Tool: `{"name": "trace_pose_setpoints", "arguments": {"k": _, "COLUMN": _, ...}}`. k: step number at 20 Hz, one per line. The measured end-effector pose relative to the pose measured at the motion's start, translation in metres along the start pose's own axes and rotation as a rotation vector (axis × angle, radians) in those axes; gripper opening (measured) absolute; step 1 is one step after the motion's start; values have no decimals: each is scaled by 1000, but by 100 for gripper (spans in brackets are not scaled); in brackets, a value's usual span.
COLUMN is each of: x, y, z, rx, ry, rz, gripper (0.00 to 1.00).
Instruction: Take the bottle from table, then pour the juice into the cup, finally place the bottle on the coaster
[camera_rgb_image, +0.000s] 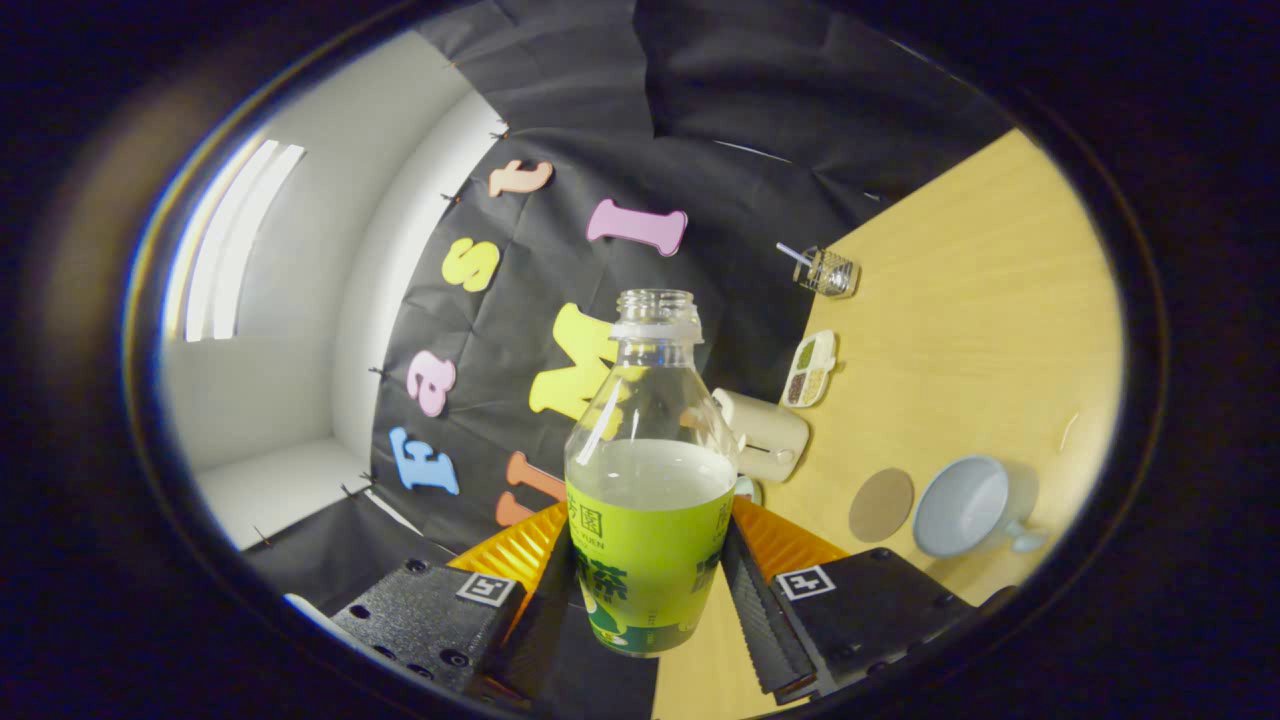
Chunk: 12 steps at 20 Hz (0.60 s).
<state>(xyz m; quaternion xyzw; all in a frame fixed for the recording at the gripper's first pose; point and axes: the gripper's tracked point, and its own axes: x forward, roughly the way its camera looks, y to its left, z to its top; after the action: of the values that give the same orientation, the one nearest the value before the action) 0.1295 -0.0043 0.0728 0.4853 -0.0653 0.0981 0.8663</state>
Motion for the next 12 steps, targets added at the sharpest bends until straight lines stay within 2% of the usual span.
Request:
{"name": "trace_pose_setpoints", "arguments": {"k": 1, "x": -5, "y": -7, "z": 2, "rx": -72, "ry": 12, "rz": -47, "gripper": 80}}
{"name": "trace_pose_setpoints", "arguments": {"k": 6, "x": -15, "y": -9, "z": 25, "rx": -394, "ry": 27, "rz": -170, "gripper": 80}}
{"name": "trace_pose_setpoints", "arguments": {"k": 12, "x": -7, "y": -1, "z": 34, "rx": -654, "ry": 71, "rz": -282, "gripper": 80}}
